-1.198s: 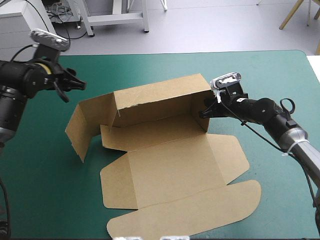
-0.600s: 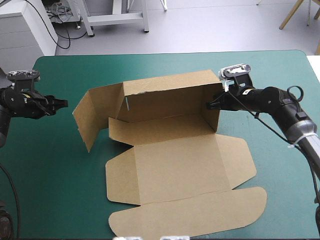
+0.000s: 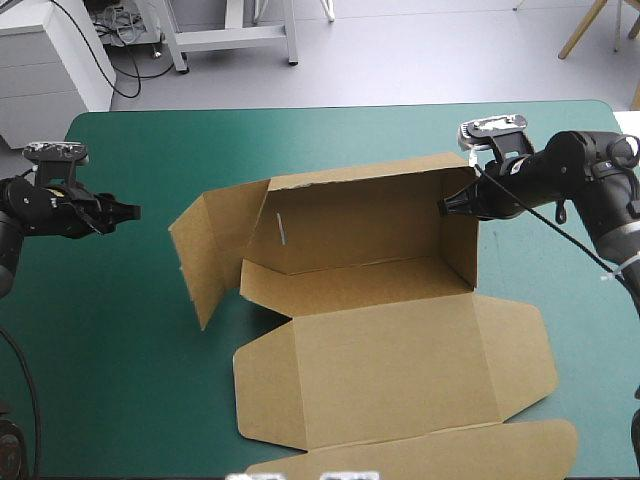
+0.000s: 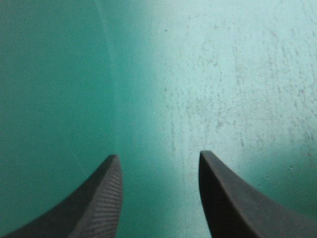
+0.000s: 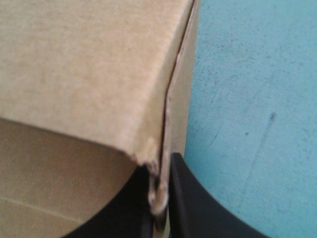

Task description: Fold the box

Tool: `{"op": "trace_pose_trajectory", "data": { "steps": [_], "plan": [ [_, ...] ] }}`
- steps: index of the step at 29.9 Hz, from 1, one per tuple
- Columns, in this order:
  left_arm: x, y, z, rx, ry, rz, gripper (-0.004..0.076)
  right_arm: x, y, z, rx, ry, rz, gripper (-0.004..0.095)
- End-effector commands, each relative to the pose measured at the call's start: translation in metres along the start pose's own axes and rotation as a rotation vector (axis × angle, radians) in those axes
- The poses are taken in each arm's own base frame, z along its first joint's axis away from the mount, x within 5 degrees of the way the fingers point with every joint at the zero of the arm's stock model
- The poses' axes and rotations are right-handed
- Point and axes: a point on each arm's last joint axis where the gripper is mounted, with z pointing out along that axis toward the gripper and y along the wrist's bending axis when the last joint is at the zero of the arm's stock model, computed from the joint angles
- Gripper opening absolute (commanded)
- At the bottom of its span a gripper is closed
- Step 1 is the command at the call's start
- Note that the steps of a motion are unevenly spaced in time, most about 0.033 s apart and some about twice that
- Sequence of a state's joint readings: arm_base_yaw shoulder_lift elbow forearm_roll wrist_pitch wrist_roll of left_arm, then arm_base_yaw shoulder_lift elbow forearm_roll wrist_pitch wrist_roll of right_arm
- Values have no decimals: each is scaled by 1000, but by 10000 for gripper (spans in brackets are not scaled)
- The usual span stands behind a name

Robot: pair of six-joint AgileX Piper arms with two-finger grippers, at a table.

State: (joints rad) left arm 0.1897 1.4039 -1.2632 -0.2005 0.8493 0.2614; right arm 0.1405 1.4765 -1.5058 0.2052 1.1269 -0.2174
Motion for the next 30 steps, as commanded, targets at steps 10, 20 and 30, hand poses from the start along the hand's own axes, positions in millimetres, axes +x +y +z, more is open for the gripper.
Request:
{"op": "trace_pose_trajectory", "data": {
  "steps": [10, 20, 30],
  "plan": [
    [-12, -4, -19, 13, -118, -19, 335, -4, -9, 17, 27, 70, 36, -19],
    [-12, -4, -19, 20, -120, -19, 334, -25, -21, 68, 27, -34, 36, 124],
    [-12, -4, -19, 22, -120, -20, 333, -45, -28, 80, 59, -175, 20, 621]
  ]
}}
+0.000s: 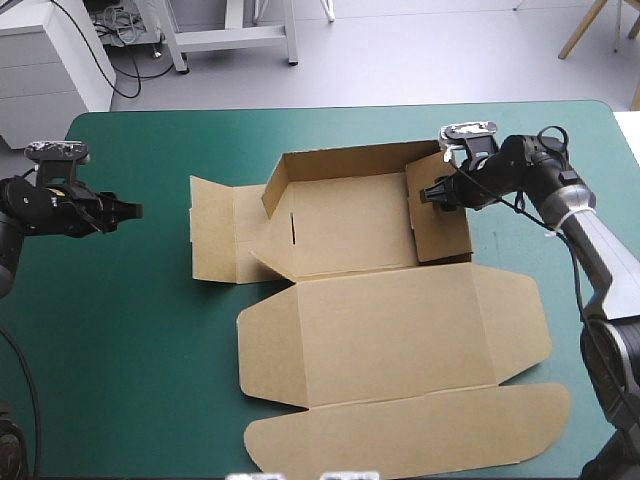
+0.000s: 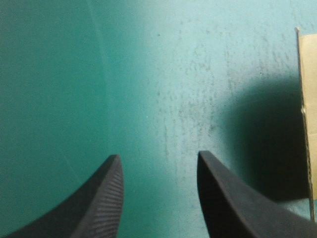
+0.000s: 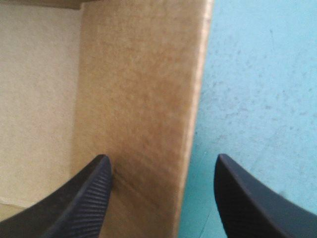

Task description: Fold the box

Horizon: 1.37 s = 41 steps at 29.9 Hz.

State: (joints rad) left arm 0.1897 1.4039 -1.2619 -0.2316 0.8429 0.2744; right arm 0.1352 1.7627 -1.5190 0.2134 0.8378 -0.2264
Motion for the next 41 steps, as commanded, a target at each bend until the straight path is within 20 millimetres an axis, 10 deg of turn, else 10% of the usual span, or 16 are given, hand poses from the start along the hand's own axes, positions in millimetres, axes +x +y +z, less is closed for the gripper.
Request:
{"op": "trace_pose_trajectory", "data": {
  "steps": [1, 12, 24, 41],
  "plan": [
    [-11, -3, -19, 2, -109, -11, 333, -24, 2, -37, 24, -164, -29, 621],
    [-12, -3, -19, 0, -113, -5, 332, -44, 7, -93, 38, -101, -36, 621],
    [-11, -3, -18, -2, -109, 10, 330, -34, 39, -108, 72, -31, -78, 621],
    [-11, -6, -18, 20, -98, 10, 330, -45, 13, -14, 104, 35, -41, 673]
  ]
}}
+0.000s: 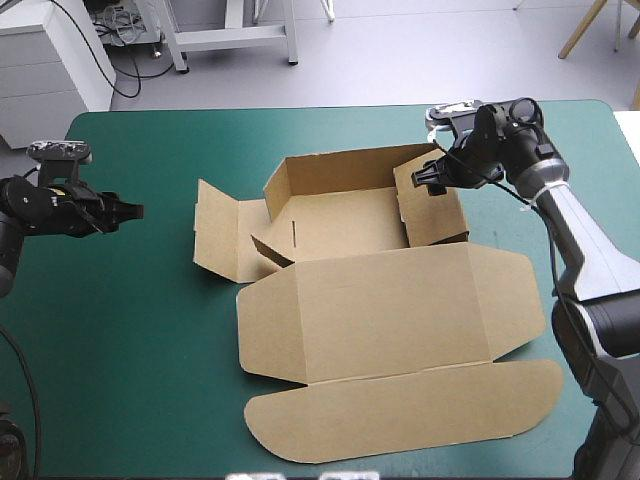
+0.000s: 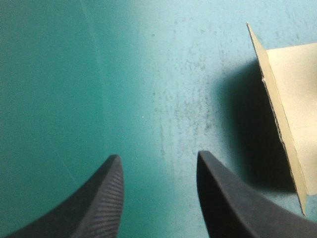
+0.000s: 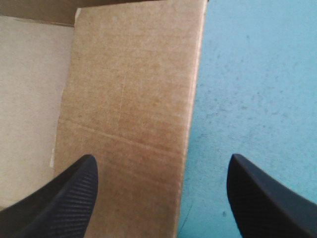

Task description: Fold the box

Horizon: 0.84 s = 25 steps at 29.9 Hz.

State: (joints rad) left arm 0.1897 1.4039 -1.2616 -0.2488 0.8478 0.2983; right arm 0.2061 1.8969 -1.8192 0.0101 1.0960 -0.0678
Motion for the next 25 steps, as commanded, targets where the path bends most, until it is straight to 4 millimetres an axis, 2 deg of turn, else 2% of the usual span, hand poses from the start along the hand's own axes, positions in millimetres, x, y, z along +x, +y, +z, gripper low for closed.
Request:
{"op": "trace_pose_trajectory", "data": {
  "steps": [1, 5, 8, 12, 13, 14, 15, 20, 25],
  "plan": [
    [-11, -5, -18, 5, -99, -2, 330, -8, -2, -7, -2, -68, -3, 673],
    [-11, -5, -18, 5, -99, 8, 330, -9, -2, 17, -9, -33, -29, 659],
    [-10, -5, -18, 7, -94, 8, 330, -9, -2, 24, -7, -32, -30, 561],
    [-10, -5, -18, 7, -94, 10, 330, -11, -2, 24, -5, -51, -30, 267],
    [-10, -5, -18, 7, -94, 10, 330, -11, -2, 24, -6, -51, -33, 130],
    [-10, -5, -18, 7, -94, 10, 330, -11, -2, 24, -6, -51, -43, 33],
    [-10, -5, -18, 7, -94, 10, 330, -11, -2, 24, -6, -51, -51, -12],
    [-10, -5, -18, 7, -94, 10, 330, -11, -5, 23, -8, -60, -12, -19],
    [-11, -4, -17, -1, -104, 15, 330, -14, -17, -1, -54, -134, 44, -19]
  ]
}}
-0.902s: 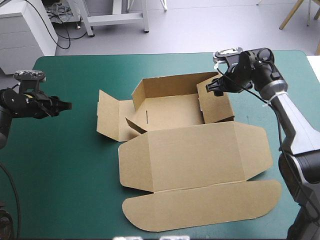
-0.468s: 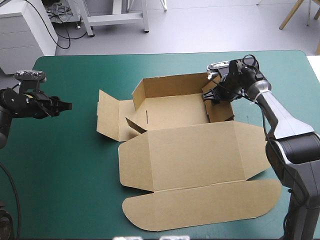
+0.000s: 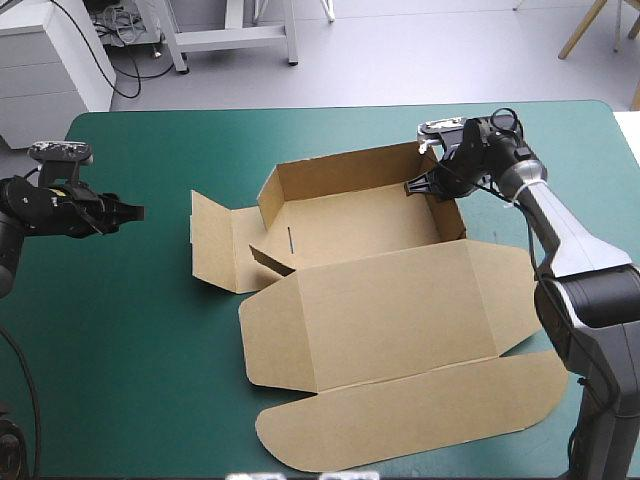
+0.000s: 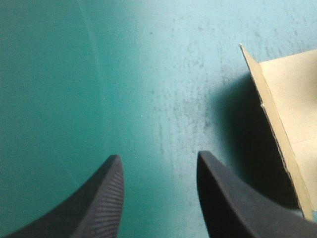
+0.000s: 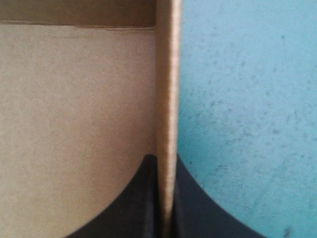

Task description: Fold the box

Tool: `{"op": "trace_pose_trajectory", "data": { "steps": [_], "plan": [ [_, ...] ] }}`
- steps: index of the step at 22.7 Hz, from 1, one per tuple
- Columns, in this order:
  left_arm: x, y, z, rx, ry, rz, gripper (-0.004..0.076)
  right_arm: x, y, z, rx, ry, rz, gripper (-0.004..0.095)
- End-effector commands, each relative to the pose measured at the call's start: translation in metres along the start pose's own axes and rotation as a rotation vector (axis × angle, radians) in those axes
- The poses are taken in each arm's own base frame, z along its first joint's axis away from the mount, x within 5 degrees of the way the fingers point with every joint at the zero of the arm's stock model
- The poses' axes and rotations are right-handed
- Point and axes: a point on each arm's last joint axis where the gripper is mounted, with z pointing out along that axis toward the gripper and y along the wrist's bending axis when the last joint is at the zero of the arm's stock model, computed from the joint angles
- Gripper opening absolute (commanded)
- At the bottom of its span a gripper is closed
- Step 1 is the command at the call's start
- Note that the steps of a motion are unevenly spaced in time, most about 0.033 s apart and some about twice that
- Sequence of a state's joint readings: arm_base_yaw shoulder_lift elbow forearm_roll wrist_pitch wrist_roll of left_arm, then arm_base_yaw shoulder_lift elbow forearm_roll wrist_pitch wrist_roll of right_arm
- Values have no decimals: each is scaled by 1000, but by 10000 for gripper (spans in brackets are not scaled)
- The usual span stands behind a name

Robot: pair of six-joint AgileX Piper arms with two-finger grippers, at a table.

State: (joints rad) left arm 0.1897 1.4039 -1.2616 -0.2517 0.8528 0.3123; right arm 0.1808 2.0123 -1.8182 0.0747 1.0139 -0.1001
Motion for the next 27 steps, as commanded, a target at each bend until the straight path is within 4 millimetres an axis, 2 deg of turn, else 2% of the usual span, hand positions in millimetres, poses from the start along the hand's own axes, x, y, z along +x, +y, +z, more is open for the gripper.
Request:
{"op": "trace_pose_trajectory", "data": {
  "steps": [1, 7, 10, 15, 19, 20, 23, 27],
  "plan": [
    [-12, -3, -17, -14, -111, 10, 330, -11, -13, -72, -44, -208, 30, -19],
    [-12, 0, -12, -39, -94, 31, 330, -6, -35, -124, -103, -341, 79, -19],
    [-10, 2, -1, -33, -54, 27, 330, 3, -49, -167, -120, -439, 98, -19],
    [-10, 1, 18, 25, -23, -40, 330, 13, -49, -200, -235, -515, 88, -19],
    [-11, -12, 33, 202, -4, -92, 330, 14, -45, -205, -285, -533, 78, -20],
    [-12, -19, 35, 292, -12, -95, 330, 13, -44, -206, -290, -543, 82, -19],
    [-17, -30, 31, 429, -57, -91, 330, 11, -43, -207, -309, -565, 95, -19],
    [-33, -47, 17, 669, -232, -135, 330, 8, -45, -199, -326, -552, 109, -19]
  ]
}}
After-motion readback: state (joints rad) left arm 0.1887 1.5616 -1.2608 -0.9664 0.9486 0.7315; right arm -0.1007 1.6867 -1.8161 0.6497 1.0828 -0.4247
